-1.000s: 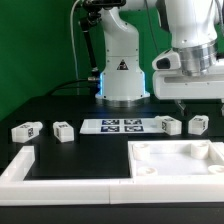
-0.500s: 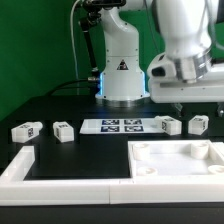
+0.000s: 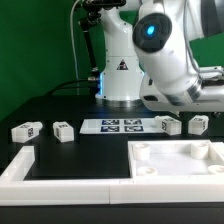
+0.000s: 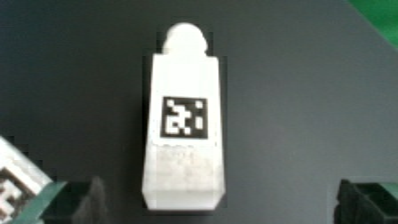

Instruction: Assemble square table

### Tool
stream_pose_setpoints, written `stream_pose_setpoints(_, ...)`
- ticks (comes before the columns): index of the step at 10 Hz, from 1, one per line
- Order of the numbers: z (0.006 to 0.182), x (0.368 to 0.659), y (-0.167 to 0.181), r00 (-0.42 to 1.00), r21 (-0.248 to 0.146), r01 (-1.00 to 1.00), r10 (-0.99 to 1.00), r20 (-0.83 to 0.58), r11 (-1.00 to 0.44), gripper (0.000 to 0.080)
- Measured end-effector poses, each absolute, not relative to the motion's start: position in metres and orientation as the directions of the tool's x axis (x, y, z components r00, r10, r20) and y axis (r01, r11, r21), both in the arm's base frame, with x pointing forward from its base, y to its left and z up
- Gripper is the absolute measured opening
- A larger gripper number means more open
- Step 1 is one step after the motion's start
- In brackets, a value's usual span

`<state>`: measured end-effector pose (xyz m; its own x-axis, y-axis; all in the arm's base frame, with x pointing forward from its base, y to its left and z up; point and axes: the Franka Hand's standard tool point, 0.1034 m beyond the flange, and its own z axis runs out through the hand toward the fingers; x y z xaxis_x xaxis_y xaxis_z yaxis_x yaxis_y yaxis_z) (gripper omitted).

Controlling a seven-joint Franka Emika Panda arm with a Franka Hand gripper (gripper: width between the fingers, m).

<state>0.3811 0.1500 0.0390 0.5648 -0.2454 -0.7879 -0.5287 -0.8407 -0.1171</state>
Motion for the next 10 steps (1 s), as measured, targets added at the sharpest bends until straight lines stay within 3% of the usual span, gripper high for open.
stream_pose_setpoints(2, 0.037, 0.374, 0.154, 0.434, -0.057, -0.571, -0.242, -0.868, -0.819, 0.0649)
stream_pose_setpoints(6, 0.037, 0.373, 0.155, 0.442, -0.065, -0.564, -0.235, -0.866, -0.823, 0.0649)
stream_pose_setpoints(7, 0.035, 0.363, 0.163, 0.42, -0.03, -0.564, -0.256, -0.871, -0.825, 0.0649)
stream_pose_setpoints(10, 0.021, 0.345, 0.177, 0.469, -0.024, -0.505, -0.251, -0.846, -0.863, 0.0649)
